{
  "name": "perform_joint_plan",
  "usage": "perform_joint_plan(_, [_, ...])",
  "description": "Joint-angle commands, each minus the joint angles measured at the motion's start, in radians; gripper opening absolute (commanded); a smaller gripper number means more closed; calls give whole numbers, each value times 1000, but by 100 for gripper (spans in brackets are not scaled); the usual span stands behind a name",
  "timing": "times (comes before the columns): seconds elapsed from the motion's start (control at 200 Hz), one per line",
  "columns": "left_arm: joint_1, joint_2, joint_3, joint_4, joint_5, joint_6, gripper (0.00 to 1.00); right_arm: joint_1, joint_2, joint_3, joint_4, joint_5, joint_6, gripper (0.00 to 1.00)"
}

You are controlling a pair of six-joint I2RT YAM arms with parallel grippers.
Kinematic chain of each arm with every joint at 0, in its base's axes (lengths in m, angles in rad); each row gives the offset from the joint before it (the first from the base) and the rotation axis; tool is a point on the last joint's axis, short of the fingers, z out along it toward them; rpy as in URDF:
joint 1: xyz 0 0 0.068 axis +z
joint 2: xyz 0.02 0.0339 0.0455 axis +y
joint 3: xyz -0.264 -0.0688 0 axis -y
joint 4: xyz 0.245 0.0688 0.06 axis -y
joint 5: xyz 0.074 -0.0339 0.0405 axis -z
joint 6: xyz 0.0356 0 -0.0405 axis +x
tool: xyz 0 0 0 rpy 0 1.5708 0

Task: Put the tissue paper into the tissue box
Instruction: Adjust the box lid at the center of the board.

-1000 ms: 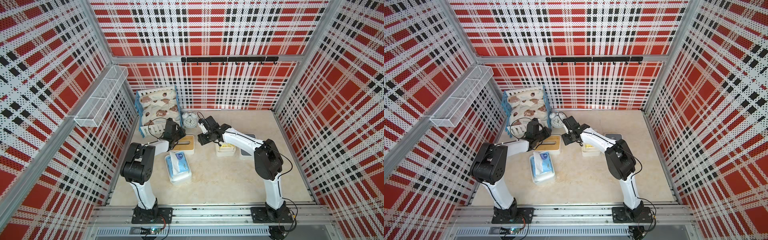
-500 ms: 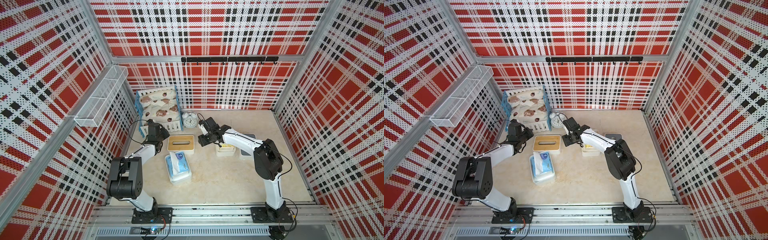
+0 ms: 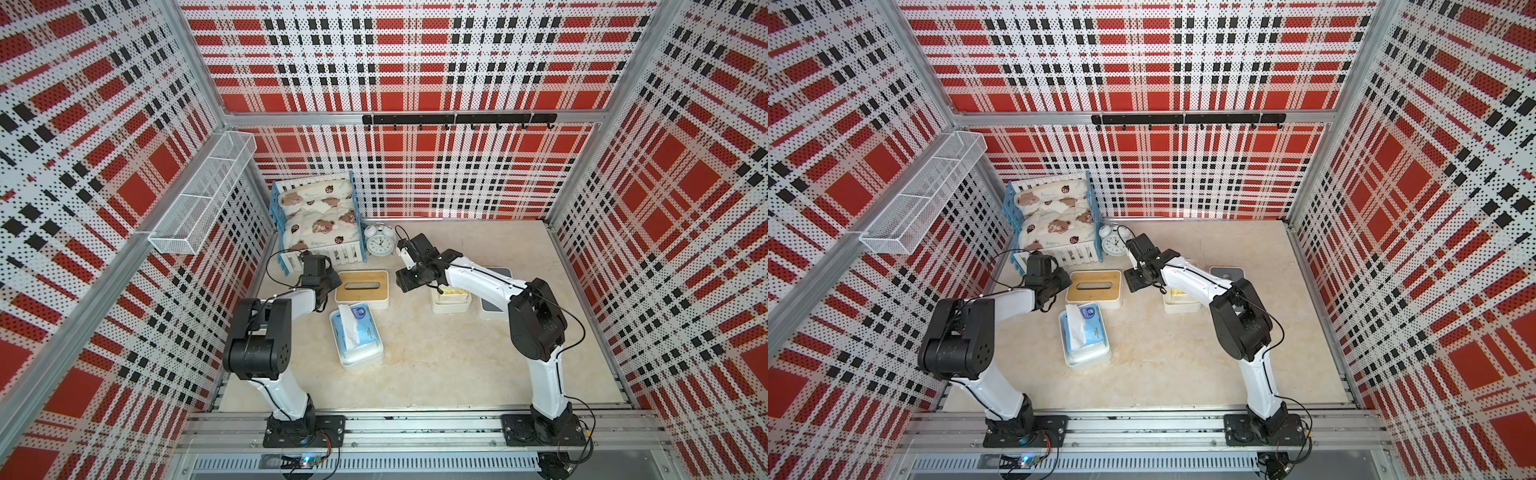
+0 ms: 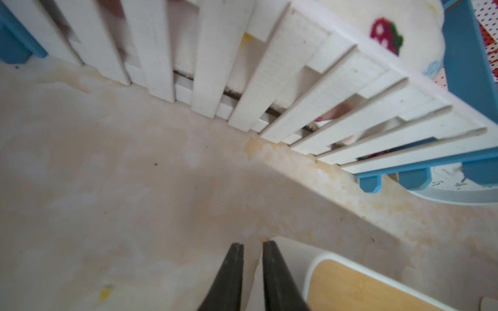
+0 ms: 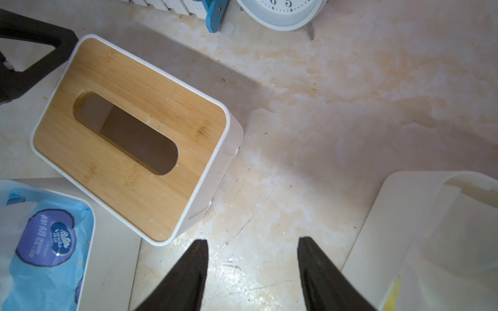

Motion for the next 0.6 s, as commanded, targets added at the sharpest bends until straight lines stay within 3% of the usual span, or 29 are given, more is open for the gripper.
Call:
perform_joint_plan(0.0, [-41, 40, 69, -21, 9, 31, 21, 0, -50, 24, -2, 2, -2, 59])
perform_joint_plan(0.441, [-180, 141, 233, -93, 11, 35, 20, 0, -81, -12, -17, 28, -24, 59])
perform_joint_plan(0.596, [-250, 188, 287, -93, 46, 31, 20, 0, -57, 49, -69, 24, -97, 67])
